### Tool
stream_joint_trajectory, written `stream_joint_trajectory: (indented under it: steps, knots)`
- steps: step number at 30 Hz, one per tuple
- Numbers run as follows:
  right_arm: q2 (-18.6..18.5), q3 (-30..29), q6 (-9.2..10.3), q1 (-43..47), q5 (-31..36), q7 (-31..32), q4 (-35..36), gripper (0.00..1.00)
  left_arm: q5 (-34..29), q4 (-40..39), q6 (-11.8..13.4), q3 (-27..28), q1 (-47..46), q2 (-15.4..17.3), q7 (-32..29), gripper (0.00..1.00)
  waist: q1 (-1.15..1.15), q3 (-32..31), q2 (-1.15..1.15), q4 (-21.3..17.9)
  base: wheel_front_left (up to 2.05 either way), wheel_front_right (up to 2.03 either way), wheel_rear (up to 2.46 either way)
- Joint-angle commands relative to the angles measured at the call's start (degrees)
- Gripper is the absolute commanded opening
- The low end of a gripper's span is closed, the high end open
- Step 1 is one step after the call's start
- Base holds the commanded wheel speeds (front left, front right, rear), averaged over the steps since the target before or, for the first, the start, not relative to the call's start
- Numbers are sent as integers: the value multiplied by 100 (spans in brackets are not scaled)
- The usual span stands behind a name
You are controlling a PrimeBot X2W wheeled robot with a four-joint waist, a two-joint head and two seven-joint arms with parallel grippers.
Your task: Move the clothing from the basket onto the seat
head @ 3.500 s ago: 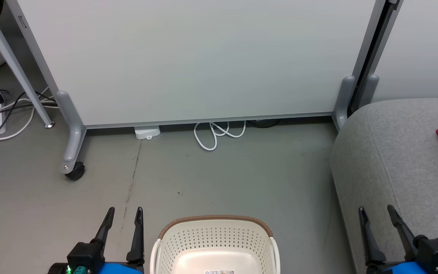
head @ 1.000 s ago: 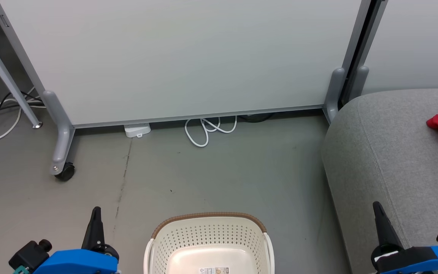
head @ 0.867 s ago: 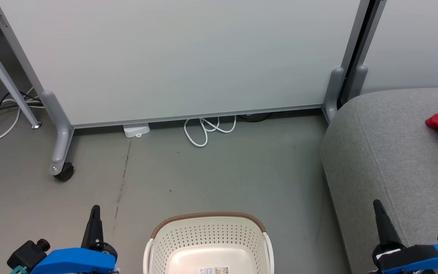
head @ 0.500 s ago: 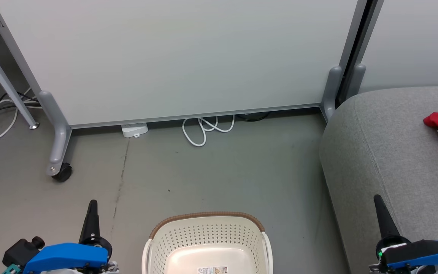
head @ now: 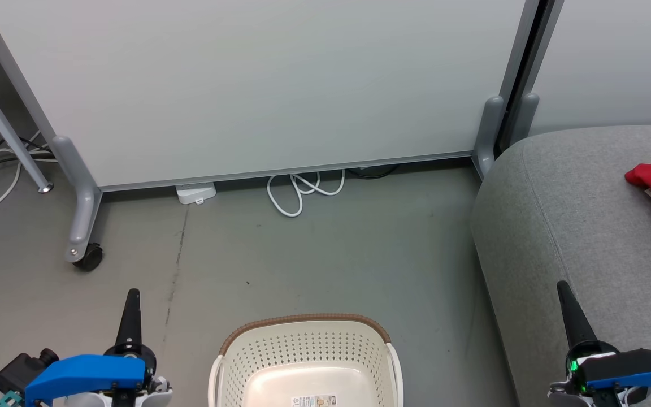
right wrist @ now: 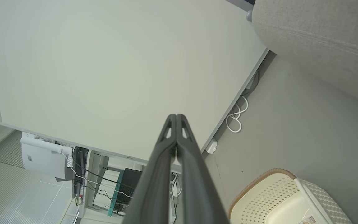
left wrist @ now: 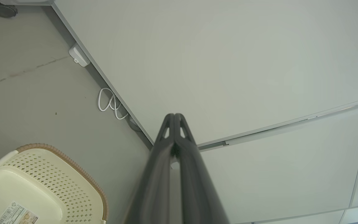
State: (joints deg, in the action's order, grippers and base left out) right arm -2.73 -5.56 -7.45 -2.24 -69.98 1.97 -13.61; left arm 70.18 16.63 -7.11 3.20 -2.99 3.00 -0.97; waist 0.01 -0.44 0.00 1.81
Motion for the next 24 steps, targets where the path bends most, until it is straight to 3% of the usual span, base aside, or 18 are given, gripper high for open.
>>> stream_joint_trajectory:
  steps: [1,24]
  knots:
    - [-20,-15,-5,-132,-164,41,25,0,163,-72,-42,58,-156,1,-41,0,-1,2,0,-7,0,0,0]
    - [-23,-62,-5,-290,-1246,263,-11,0,1227,-177,-54,213,-262,-8,-313,0,-1,30,0,-88,0,0,0]
